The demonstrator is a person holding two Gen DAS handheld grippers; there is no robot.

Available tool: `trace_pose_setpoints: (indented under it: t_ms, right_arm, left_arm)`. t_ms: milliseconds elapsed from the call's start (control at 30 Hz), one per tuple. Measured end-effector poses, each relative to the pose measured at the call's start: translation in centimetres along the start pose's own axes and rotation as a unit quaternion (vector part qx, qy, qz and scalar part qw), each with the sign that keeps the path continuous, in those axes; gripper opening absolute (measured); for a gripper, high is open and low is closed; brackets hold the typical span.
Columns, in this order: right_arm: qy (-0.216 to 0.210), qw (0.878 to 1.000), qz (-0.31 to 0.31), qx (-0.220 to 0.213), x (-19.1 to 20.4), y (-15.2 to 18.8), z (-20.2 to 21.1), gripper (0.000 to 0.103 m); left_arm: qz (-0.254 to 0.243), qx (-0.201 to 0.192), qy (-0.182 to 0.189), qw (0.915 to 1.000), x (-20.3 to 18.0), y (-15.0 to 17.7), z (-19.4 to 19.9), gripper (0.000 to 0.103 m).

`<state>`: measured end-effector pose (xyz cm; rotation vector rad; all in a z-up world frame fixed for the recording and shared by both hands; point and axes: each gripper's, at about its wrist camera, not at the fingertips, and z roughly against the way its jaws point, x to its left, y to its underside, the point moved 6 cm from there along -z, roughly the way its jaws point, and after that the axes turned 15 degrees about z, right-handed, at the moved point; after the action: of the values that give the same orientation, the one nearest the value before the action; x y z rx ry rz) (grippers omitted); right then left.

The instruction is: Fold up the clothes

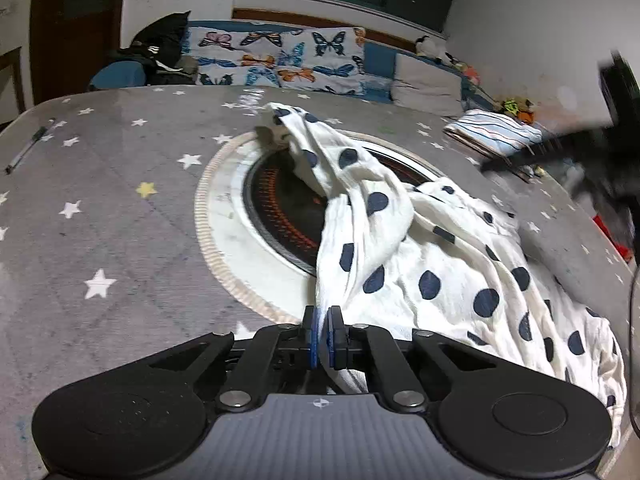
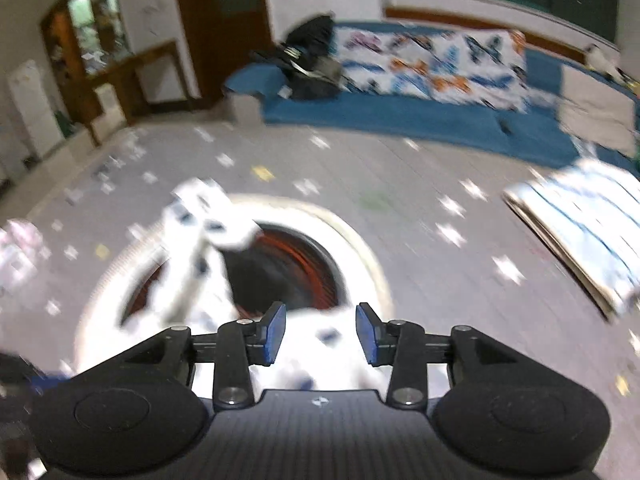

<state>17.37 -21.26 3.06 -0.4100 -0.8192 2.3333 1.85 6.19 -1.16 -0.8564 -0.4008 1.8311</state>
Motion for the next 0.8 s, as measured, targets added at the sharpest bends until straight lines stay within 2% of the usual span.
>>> trace_pose_setpoints:
  t_ms: [200,400,467,600,800]
  right_arm:
    - [0.009,0.999,-0.020,0.031,-2.4,5.0,-0.4,0.040]
    - [0.039,0.999,0.030,0.024,-1.5,5.3,-0.5,0.037]
    - [0.049,0.997,0.047,0.021,-1.2,5.4,-0.5,0.019]
    - [0.069,0.994,0.080,0.016,-0.6,5.6,-0.6,0.015]
    - [0.153,0.980,0.130,-0.012,-2.9,2.2,0.1,0.012]
  left_arm:
    - [0.011,-0.010,-0.021,0.9997,0.8,-0.2,0.8,0.004]
    - [0.025,-0.016,-0.045,0.9986,1.7,-0.5,1.1,0.005]
    - [0.027,-0.016,-0.051,0.9982,2.0,-0.5,1.2,0.004]
    - [0.034,-0.016,-0.060,0.9975,2.5,-0.2,1.4,0.004]
    - [0.038,-0.016,-0.071,0.9966,3.1,-0.2,1.8,0.004]
